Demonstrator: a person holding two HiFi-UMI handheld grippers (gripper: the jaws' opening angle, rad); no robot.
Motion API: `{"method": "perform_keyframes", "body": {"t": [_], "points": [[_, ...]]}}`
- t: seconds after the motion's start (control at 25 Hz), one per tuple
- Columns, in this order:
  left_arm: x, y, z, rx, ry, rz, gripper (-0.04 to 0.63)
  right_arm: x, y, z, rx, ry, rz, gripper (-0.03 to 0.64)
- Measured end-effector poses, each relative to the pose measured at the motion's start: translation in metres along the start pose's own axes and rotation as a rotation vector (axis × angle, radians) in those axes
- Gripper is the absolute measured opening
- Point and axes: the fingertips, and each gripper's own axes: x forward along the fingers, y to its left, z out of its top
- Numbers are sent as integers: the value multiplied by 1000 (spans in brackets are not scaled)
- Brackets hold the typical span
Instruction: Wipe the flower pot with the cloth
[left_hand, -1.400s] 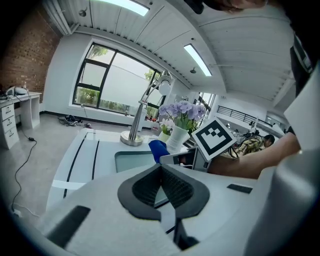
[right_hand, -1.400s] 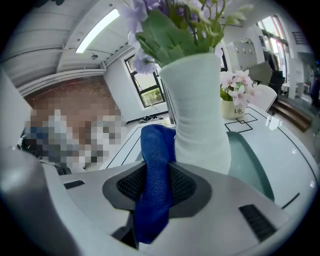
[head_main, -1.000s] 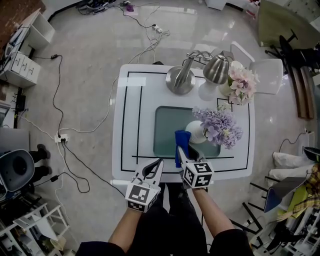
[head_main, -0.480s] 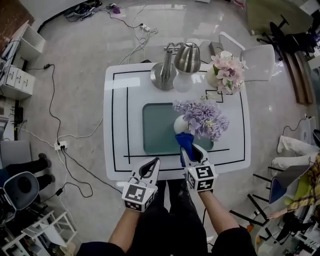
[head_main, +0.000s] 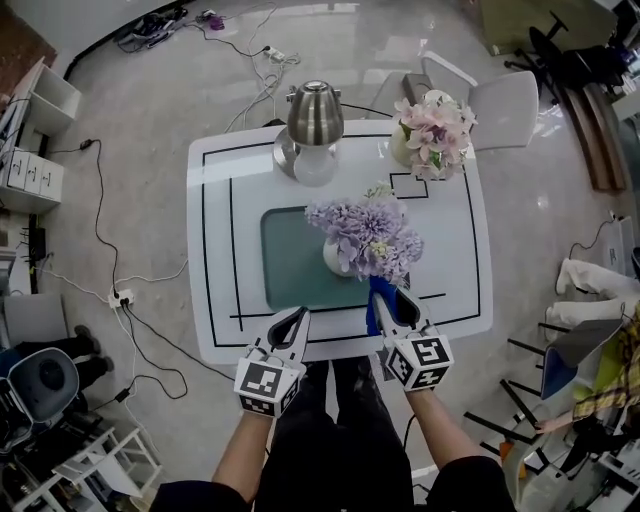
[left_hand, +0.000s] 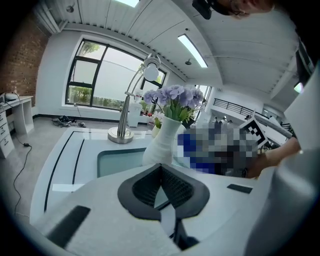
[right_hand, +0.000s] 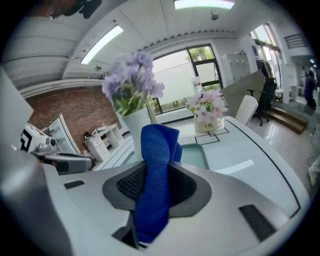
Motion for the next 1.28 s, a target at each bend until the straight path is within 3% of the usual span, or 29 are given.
{"method": "perform_keyframes", "body": {"t": [0.2,0.64,0.76,0.92,1.04,1.16,1.28], "points": [[14,-12,9,8,5,4,6,22,-13,28,13,-19,61,114],[32,5,9,-41,4,81,6,61,-48,-7,-18,184,128,114],[38,13,12,-49,-4,100,6,68,-50,24,-58,138,235,114],[40,20,18,-64,-14,123,6,78,-26,74,-167,63,485,114],[39,24,21,-66,-13,136,6,88,-5,83,-212,77,636,114],[40,27,20,-68,-8,153,6,101,1,75,-238,114,706,114],[41,28,17,-69,0,161,6,113,-2,70,-236,151,695,114]]}}
